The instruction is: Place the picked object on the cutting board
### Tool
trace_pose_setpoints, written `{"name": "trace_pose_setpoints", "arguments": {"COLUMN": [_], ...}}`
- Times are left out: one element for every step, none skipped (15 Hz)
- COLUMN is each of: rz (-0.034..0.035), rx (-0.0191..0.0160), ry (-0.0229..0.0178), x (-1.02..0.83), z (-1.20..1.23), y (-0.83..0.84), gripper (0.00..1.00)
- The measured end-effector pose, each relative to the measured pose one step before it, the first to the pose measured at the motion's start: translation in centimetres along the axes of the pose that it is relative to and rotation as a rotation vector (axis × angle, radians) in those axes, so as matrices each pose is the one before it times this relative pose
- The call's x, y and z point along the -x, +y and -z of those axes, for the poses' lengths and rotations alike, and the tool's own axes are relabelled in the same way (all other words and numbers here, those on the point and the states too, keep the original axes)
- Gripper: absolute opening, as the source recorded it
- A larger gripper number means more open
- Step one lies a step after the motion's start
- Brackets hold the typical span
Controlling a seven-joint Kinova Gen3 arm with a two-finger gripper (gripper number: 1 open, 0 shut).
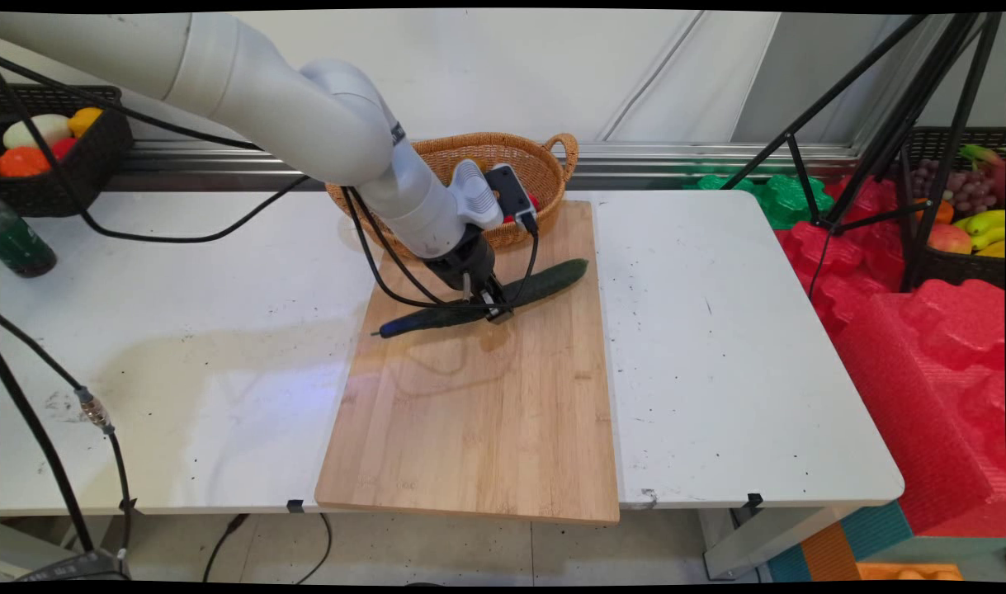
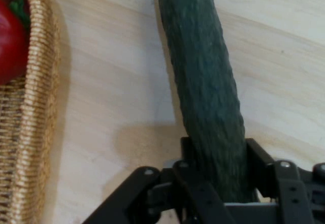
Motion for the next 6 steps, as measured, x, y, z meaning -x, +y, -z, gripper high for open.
{"name": "trace_pose_setpoints", "arguments": {"rz": [-0.0004,-0.00113,-0.00092,-0.00181,-0.00206,-0.00226], "rx": [0.0027,0.00201,0.00112,0.00215,0.00194,0.00111], "ry": [-0.00032,0.00019,0.00054,0.00229,0.00263,0.0053], "x": [-0.085,-0.061,-0.04,-0.028,-0.014,0.022], "z": [-0.26,-0.163,-0.083,-0.055,-0.016,0.088], "y": [-0.06,-0.037,-0.028,-0.051,-0.047,-0.078], "gripper": [0.0,1.0,1.0,1.0,1.0,1.0]}}
